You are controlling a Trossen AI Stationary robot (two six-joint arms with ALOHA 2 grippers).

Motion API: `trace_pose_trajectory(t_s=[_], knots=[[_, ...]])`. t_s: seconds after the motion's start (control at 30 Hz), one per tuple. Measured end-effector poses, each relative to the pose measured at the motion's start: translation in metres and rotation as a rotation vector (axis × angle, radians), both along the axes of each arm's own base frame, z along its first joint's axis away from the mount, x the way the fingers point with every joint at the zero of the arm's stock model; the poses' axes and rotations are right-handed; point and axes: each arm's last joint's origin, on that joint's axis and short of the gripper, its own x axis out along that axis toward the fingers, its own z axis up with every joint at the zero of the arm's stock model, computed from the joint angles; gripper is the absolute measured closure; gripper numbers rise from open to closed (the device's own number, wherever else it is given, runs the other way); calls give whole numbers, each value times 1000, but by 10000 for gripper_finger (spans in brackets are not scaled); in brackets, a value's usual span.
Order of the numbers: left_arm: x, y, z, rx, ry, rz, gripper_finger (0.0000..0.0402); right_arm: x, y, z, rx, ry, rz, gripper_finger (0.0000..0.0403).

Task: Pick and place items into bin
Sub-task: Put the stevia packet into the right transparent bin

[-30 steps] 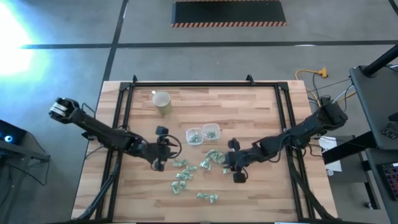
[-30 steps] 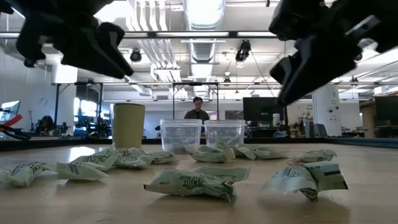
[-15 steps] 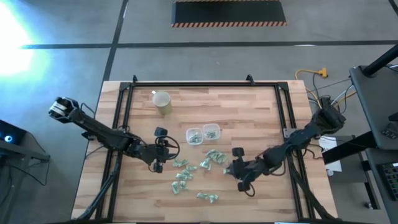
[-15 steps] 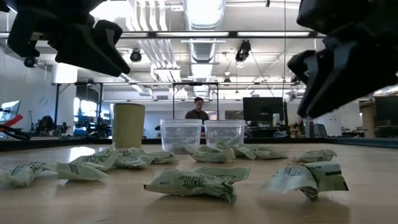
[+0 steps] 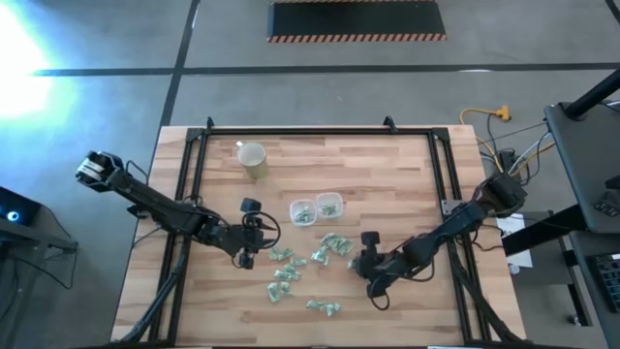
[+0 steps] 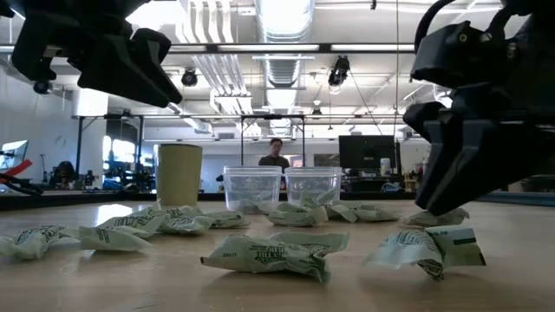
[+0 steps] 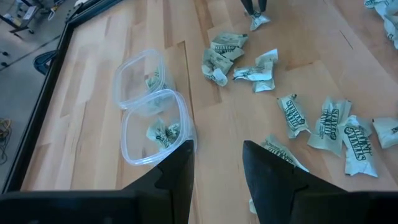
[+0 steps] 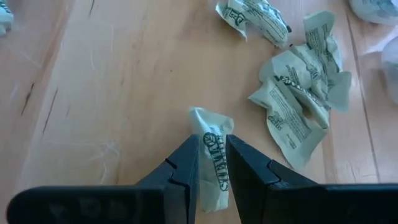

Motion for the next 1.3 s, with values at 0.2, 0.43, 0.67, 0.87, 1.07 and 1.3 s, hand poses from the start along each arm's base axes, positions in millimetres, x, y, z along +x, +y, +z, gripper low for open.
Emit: trace_pose_trajectory(t_s=[0.2, 0.43, 0.67, 0.87, 1.07, 1.3], knots=[[0, 0, 0, -1, 1, -2, 281, 1, 0, -1, -8, -12, -13, 335], [0, 0, 0, 0, 3, -1, 281, 2, -1, -3, -31, -22, -34, 335], [0, 0, 0, 1, 3, -1, 281, 2, -1, -3, -31, -34, -63, 316], [0, 0, 0, 1, 3, -1, 281, 1, -2, -3, -22, -32, -85, 286], [0, 0, -1, 1, 3, -1, 281, -1, -3, -6, -9, -10, -93, 275], [0, 0, 0, 2, 2, 1, 281, -3, -4, -7, 13, 15, -114, 300]])
